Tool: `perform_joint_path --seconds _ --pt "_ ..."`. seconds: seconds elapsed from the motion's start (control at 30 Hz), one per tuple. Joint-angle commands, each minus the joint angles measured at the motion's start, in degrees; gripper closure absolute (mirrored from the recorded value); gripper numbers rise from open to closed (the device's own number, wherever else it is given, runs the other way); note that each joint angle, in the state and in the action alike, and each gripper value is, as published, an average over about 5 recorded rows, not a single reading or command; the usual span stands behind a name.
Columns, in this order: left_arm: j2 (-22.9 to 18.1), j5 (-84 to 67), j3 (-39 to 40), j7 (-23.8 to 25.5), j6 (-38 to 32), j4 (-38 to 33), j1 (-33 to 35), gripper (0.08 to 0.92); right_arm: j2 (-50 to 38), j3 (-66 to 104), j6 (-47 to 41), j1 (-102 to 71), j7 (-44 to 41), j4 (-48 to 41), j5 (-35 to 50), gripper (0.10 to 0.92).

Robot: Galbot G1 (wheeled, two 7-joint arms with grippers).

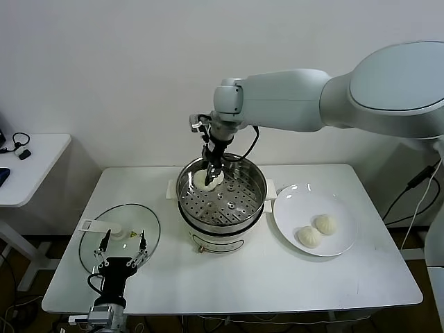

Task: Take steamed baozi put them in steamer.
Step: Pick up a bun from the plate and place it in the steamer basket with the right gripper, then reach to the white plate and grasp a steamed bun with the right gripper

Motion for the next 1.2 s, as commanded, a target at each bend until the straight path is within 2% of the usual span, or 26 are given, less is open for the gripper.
perform_joint_path --seconds 0.03,0.53,0.67,0.93,1.2 --pt "-0.11 -0.03 0.00 0.07 0.04 0.16 -0.06 0.177 2.34 0.92 -0.56 -4.68 0.82 -4.22 -0.82 0.533" --pt "-0.27 -0.07 -0.24 0.02 0.16 -0.13 0.13 0.177 2.23 1.59 -0.24 -6.28 1.74 -4.65 -2.10 0.497" --pt "-0.35 -0.06 -0.21 0.00 0.16 -0.14 0.14 0.177 2.15 1.82 -0.17 -6.33 1.80 -4.42 -1.65 0.426" --pt "-0.46 0.03 -0.05 0.05 0.28 -0.52 0.28 0.177 1.45 1.64 -0.06 -4.68 0.85 -3.67 -1.19 0.222" --pt "-0.53 0.21 0.00 0.09 0.40 -0.79 0.40 0.177 -3.32 -0.24 0.71 0.49 -1.54 1.20 -1.10 0.203"
